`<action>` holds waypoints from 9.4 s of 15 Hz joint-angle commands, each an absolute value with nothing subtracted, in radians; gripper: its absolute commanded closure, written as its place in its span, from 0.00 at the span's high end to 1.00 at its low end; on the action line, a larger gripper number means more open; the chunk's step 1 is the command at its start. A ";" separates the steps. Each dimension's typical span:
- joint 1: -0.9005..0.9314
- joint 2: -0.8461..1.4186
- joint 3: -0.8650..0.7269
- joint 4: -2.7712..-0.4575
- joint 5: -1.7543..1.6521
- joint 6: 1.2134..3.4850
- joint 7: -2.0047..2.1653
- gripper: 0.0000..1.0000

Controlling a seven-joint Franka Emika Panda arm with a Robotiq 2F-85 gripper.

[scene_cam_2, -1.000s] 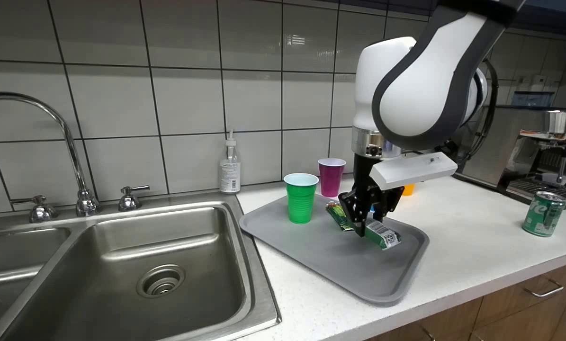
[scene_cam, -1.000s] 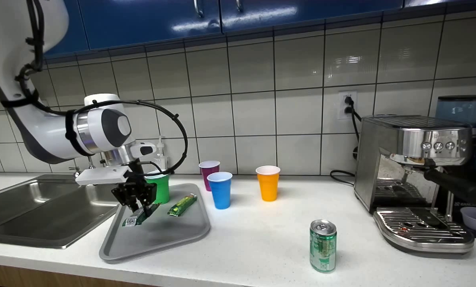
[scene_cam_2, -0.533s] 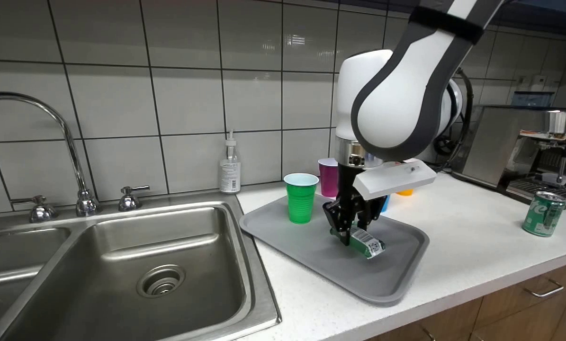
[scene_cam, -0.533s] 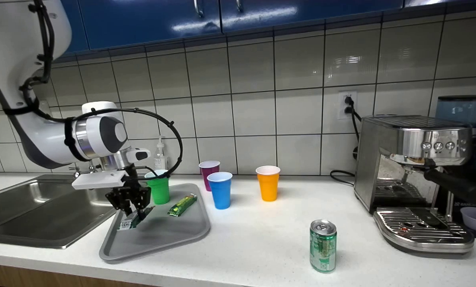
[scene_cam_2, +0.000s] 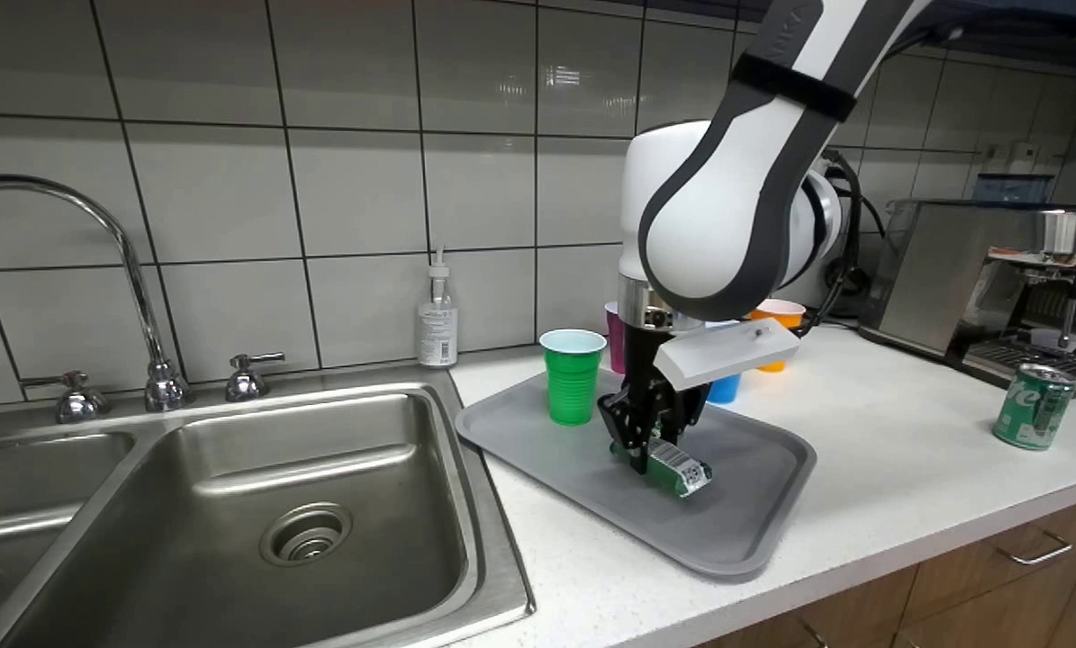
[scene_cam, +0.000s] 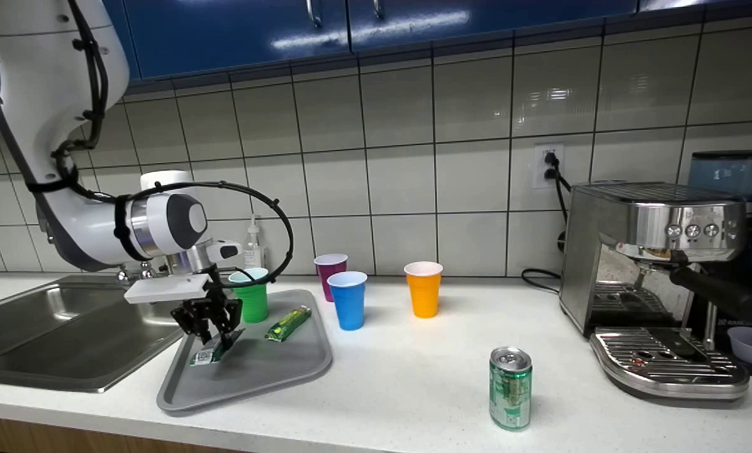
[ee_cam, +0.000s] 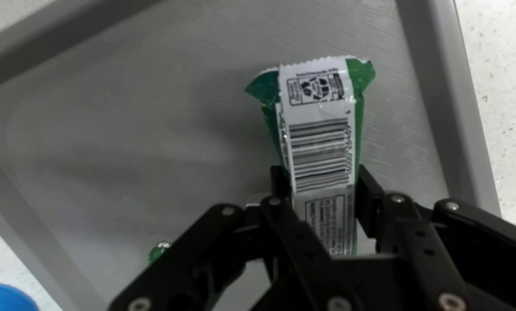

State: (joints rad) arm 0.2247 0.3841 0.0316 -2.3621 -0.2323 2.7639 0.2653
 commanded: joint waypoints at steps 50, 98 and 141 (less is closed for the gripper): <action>-0.026 0.079 -0.210 -2.468 -0.304 2.739 0.370 1.00; -0.255 0.424 -0.484 -2.215 -0.020 2.753 0.593 1.00; 0.095 0.349 -0.643 -2.321 -0.150 2.735 0.639 0.39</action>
